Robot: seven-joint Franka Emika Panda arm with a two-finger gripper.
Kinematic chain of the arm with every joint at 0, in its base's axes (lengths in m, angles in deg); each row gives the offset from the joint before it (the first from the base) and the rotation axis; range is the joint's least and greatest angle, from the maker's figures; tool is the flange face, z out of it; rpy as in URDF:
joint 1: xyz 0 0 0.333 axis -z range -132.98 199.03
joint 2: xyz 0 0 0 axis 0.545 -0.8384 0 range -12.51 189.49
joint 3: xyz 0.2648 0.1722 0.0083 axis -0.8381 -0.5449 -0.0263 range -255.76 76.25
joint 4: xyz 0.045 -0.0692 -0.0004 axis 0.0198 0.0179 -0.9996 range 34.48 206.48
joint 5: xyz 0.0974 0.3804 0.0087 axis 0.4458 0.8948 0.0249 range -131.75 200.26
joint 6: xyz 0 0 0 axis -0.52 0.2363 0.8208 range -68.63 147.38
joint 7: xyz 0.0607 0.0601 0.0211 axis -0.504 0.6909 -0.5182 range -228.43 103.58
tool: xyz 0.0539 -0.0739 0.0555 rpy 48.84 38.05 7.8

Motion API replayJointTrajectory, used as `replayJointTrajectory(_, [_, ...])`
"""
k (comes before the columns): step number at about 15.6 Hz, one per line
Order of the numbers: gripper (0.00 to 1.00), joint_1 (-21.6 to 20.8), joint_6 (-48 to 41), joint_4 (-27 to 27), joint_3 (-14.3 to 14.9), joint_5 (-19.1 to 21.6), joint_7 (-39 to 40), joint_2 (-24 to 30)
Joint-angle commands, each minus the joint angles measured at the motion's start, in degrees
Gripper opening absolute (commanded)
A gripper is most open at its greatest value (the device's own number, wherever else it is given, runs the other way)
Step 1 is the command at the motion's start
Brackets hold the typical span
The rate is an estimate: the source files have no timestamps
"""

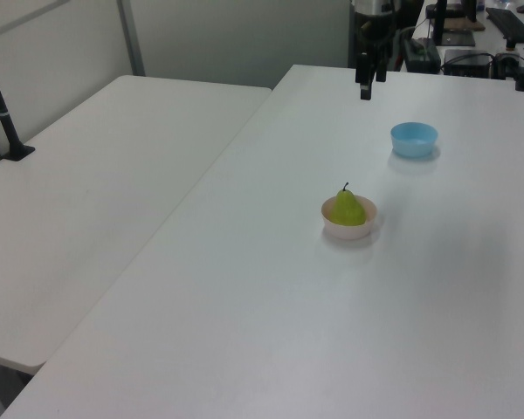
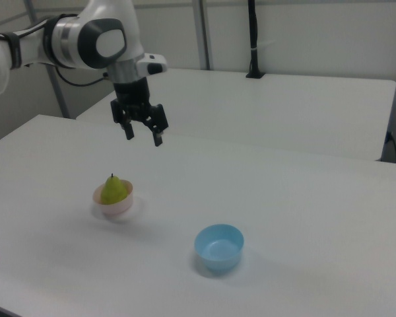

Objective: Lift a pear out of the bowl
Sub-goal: 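Move the open gripper over the green pear in the pink bowl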

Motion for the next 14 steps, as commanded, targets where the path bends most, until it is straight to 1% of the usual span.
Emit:
replayJointTrajectory(1, [1.0, -6.74, -0.31, -0.5, 1.69, -0.19, -0.77, -0.3])
replayJointTrajectory(3, [1.0, -10.25, -0.13, -0.42, 1.78, -0.19, -0.77, -1.52])
replayJointTrajectory(5, [1.0, -12.19, 0.05, -0.41, 1.69, -0.1, -0.77, -3.28])
replayJointTrajectory(8, [1.0, -14.3, 0.66, 0.2, 1.61, 0.08, -0.6, -6.09])
replayJointTrajectory(9, [1.0, -15.09, 2.32, 1.07, 1.61, 0.08, -0.68, -7.23])
replayJointTrajectory(11, [1.0, -15.89, 4.69, 2.04, 1.61, -0.01, -0.68, -8.9])
replayJointTrajectory(14, [1.0, -16.6, 5.32, 2.4, 1.61, -0.36, -0.33, -12.15])
